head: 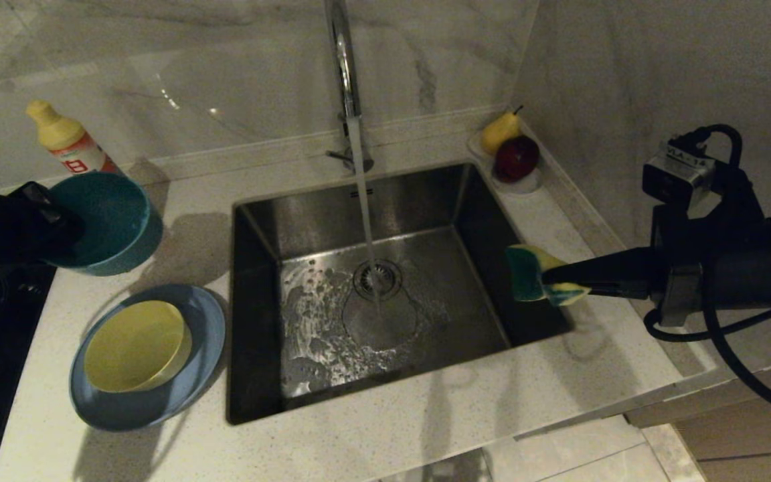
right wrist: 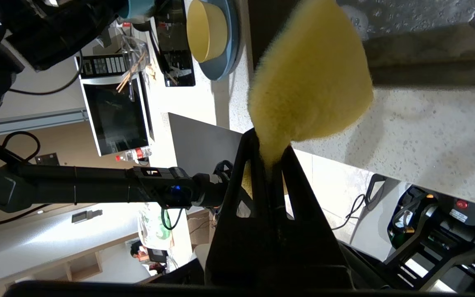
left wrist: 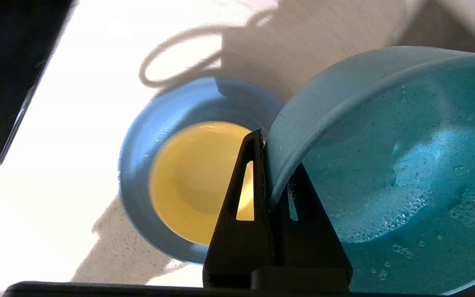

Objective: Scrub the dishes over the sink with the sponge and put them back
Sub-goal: Place the bowl on the table

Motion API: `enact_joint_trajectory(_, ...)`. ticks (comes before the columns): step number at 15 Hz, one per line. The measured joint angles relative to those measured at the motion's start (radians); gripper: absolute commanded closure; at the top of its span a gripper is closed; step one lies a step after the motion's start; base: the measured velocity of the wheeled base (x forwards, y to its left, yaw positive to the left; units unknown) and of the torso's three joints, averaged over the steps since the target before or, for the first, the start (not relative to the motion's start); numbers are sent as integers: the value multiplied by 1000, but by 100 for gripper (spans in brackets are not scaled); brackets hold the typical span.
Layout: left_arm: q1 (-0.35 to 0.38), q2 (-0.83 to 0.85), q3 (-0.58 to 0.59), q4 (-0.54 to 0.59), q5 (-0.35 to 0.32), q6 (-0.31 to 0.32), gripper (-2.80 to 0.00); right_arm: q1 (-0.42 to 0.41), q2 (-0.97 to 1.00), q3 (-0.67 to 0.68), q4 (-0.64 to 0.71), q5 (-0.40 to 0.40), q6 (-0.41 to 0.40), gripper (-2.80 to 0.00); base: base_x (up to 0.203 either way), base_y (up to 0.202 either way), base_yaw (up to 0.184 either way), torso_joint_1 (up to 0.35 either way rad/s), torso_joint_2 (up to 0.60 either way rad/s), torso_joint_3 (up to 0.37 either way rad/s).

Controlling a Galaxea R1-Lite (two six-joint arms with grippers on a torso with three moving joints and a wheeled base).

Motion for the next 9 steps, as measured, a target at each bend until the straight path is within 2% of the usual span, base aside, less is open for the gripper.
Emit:
enact_joint_trajectory(6,306,41,12,3,-97,-160,0,1,-13,12,-2,2,2,0,0,0,0,0,0,0)
enact_joint_trajectory(9,400,98,7,-4,-110,-179,0,5,-11,32,-11,3,-1,0,0,0,0,0,0,0)
